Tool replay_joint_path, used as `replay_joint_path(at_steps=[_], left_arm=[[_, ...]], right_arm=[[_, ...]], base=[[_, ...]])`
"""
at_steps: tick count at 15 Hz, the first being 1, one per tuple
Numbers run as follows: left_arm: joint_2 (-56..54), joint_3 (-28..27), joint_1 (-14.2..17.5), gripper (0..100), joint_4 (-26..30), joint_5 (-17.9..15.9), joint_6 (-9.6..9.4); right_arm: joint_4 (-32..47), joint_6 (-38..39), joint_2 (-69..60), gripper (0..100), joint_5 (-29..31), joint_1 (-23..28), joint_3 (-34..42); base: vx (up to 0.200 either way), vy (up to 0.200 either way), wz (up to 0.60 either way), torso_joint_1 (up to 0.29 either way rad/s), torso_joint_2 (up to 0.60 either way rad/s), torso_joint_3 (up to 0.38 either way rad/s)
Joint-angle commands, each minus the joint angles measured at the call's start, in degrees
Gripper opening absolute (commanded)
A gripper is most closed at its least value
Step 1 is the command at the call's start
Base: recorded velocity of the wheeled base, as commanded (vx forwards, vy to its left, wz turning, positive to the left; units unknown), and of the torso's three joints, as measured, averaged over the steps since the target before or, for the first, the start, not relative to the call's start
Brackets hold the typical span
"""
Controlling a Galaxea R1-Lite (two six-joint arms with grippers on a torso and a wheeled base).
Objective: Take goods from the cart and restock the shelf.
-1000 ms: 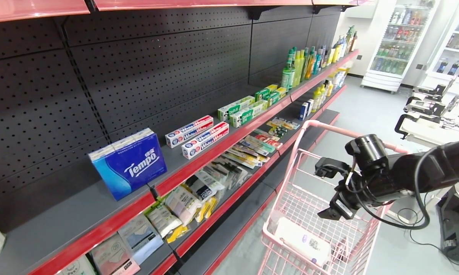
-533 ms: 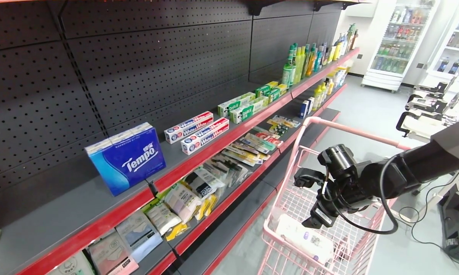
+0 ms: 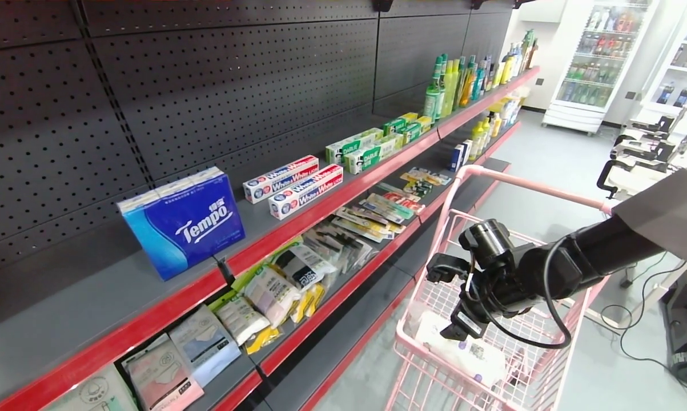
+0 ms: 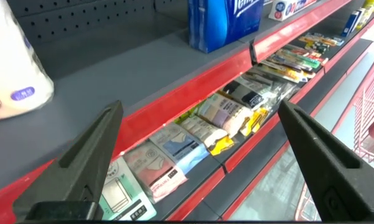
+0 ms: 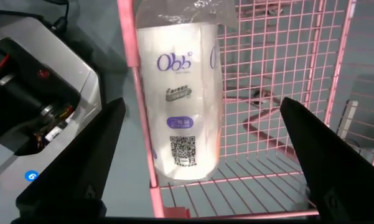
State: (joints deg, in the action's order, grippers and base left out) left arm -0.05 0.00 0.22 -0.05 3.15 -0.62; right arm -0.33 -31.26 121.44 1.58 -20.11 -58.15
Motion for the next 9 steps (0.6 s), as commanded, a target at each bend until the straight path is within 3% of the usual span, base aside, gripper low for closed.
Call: replay_joint_path(at_steps=[1, 9], left_arm=[[0.0, 0.0, 0.0, 100, 0.0, 0.0, 0.01], [0.0, 0.0, 0.0, 100, 0.0, 0.0, 0.01]], right_arm=[[0.0, -0.3, 0.2, 100, 0.6, 0.0, 0.0], [0.1, 0.2, -0.7, 100, 0.3, -1.3, 0.6]], base=[[0.000, 0.000, 0.00, -0.149, 0.34, 0.183], [0.000, 0.000, 0.00, -0.157, 0.35, 0.189]])
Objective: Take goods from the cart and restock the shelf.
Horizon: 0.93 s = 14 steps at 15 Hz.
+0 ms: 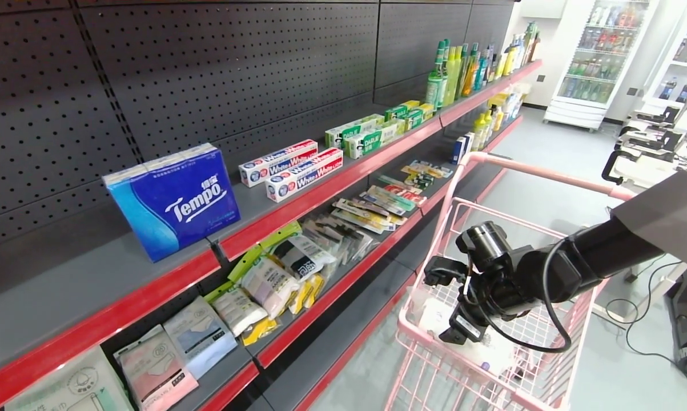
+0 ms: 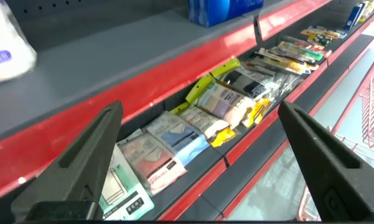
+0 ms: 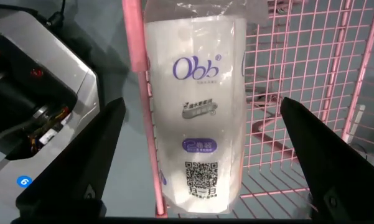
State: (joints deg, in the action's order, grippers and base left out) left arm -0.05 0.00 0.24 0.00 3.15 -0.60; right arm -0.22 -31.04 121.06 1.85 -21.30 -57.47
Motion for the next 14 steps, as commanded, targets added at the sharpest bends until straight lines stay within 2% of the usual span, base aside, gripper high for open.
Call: replay_joint_path(at_steps=[1, 7, 14], left_arm=[[0.0, 0.0, 0.0, 100, -0.1, 0.0, -0.02], [0.0, 0.0, 0.0, 100, -0.1, 0.0, -0.02], [0.0, 0.0, 0.0, 100, -0.1, 0.0, -0.02]], right_arm=[[0.0, -0.1, 0.0, 100, 0.0, -0.2, -0.1], [-0.1, -0.5, 2.6, 100, 0.0, 0.6, -1.2], [-0.1, 0.1, 2.8, 100, -0.1, 1.7, -2.6]], base=[[0.000, 0.000, 0.00, -0.105, 0.27, 0.144], [0.000, 0.000, 0.00, -0.018, 0.04, 0.027], [0.000, 0.000, 0.00, -0.195, 0.46, 0.257]])
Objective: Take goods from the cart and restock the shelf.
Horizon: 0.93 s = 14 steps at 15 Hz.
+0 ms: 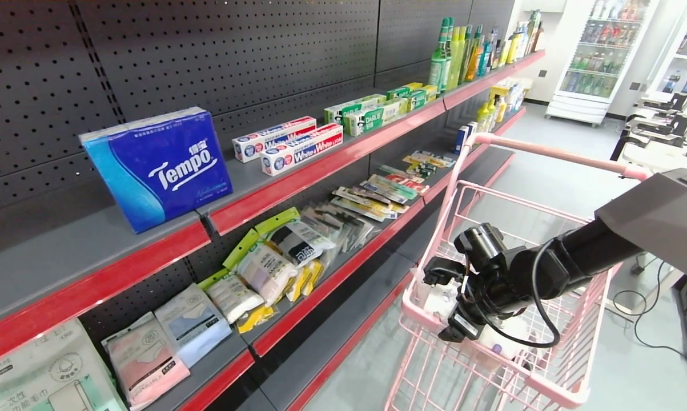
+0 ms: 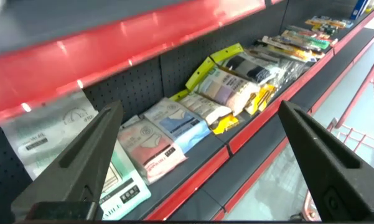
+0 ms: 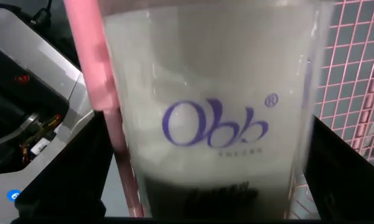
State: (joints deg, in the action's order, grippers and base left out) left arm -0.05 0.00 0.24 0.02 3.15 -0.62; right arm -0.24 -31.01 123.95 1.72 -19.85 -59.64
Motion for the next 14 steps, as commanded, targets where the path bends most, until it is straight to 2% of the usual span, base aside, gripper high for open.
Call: replay_joint_path(at_steps=[1, 4, 14], left_arm=[[0.0, 0.0, 0.0, 100, -0.1, 0.0, 0.01], [0.0, 0.0, 0.0, 100, -0.1, 0.0, 0.01], [0.0, 0.0, 0.0, 100, -0.1, 0.0, 0.01]], right_arm=[[-0.1, 0.1, -0.3, 100, -0.5, 0.7, -0.6], [0.2, 0.0, -2.0, 100, -2.4, 0.9, -0.7], [1.2, 0.0, -5.9, 100, -2.5, 2.6, -2.1]], base=[[0.000, 0.000, 0.00, -0.139, 0.33, 0.183], [0.000, 0.000, 0.00, -0.053, 0.12, 0.071], [0.000, 0.000, 0.00, 0.000, 0.00, 0.000]])
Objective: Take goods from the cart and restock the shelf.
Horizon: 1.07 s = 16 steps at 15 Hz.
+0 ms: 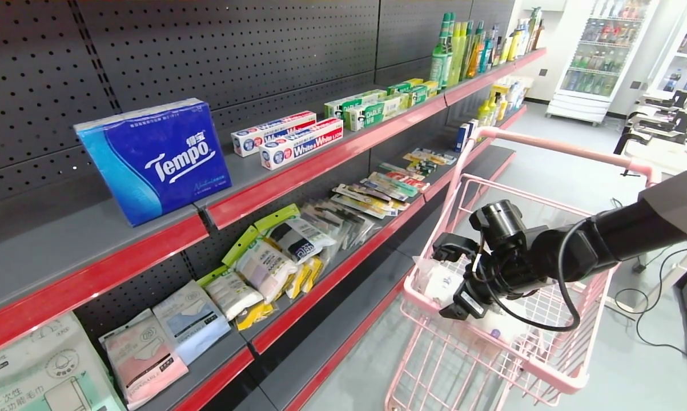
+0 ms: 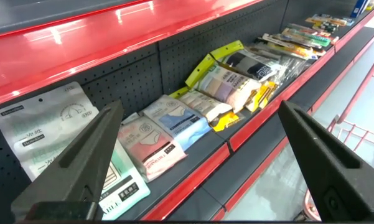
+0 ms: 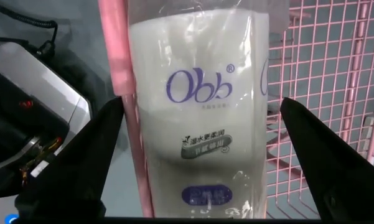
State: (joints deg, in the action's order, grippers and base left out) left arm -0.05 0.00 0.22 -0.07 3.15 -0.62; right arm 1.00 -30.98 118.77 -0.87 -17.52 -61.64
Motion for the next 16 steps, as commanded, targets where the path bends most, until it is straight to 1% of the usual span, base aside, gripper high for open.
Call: replay_joint_path(at_steps=[1, 10, 14, 16], left_arm=[[0.0, 0.0, 0.0, 100, 0.0, 0.0, 0.01], [0.0, 0.0, 0.0, 100, 0.0, 0.1, 0.01], [0.0, 0.0, 0.0, 100, 0.0, 0.0, 0.01], [0.0, 0.0, 0.0, 100, 0.0, 0.1, 0.01]], right_arm=[[0.0, 0.0, -0.9, 100, 0.1, 0.5, -0.1], [-0.1, 0.0, -0.4, 100, -0.6, 2.6, -0.3], [0.0, -0.5, 2.1, 100, -0.6, 1.3, -2.4], [0.1, -1.1, 4.9, 100, -0.5, 0.7, -5.7]], base=[[0.000, 0.000, 0.00, 0.000, 0.00, 0.000], [0.000, 0.000, 0.00, 0.000, 0.00, 0.000], [0.000, 0.000, 0.00, 0.000, 0.00, 0.000], [0.000, 0.000, 0.00, 0.000, 0.00, 0.000]])
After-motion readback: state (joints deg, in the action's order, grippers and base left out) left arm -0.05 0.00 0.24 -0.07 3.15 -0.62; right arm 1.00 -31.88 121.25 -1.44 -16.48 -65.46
